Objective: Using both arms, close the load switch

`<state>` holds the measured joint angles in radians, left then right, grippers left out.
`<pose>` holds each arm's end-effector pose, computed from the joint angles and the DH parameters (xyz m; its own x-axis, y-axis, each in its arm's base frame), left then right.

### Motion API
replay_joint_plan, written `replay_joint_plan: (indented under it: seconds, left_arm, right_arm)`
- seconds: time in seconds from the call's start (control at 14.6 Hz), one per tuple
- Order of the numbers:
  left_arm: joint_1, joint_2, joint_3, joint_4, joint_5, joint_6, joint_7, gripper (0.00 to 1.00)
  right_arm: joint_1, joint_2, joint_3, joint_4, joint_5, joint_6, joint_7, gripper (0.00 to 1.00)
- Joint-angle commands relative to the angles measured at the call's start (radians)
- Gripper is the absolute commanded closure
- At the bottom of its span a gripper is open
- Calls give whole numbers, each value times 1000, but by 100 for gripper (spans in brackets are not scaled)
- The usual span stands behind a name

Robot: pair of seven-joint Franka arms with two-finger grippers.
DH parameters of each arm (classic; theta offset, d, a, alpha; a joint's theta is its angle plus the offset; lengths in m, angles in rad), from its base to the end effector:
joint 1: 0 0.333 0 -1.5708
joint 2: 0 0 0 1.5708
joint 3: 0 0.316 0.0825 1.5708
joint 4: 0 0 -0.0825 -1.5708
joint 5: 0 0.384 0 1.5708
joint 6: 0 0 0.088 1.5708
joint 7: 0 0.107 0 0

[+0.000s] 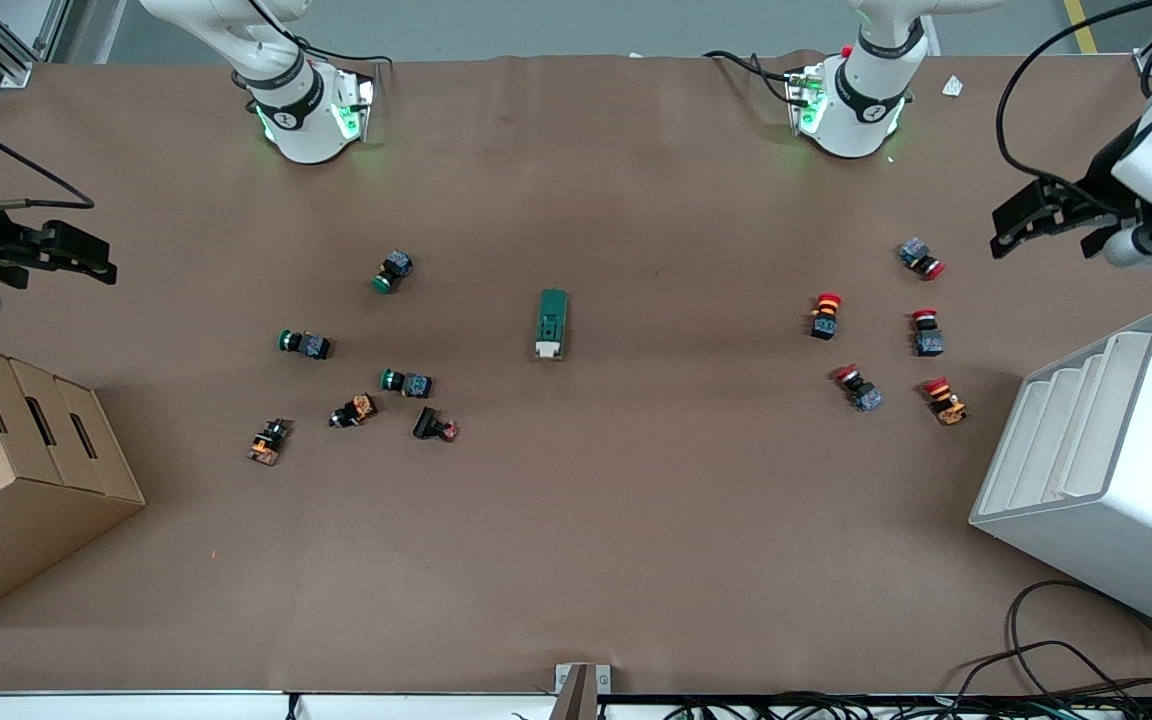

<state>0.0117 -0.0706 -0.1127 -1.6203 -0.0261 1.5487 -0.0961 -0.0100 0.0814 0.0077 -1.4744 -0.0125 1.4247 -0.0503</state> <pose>0.5270 -0.0585 0.6373 1.0000 -0.0052 -0.0032 -0.0051 -0.9998 0.0179 0.5639 -0.0030 0.6119 0.9903 0.0462 -0.1311 0.0473 -0.9989 0.0053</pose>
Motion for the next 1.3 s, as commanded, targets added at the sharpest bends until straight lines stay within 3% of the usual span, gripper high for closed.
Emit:
replay_joint_plan:
  seconds: [0.0,0.27,0.68,1.23]
  left_arm:
    - [-22,-58,13,-50,-12,-15,15,0]
    - [-22,-54,10,-41,-5,-24,45,0]
    - [-22,-14,7,22,3,-25,56,0]
    - [-16,8,8,30,6,-33,59,0]
  right_arm:
    - [-15,-35,8,-9,-9,-42,-11,0]
    - [-16,-147,8,-119,-10,11,-13,0]
    - [-13,-227,2,-182,-6,32,-11,0]
    - [-8,-224,-11,-164,57,56,-13,0]
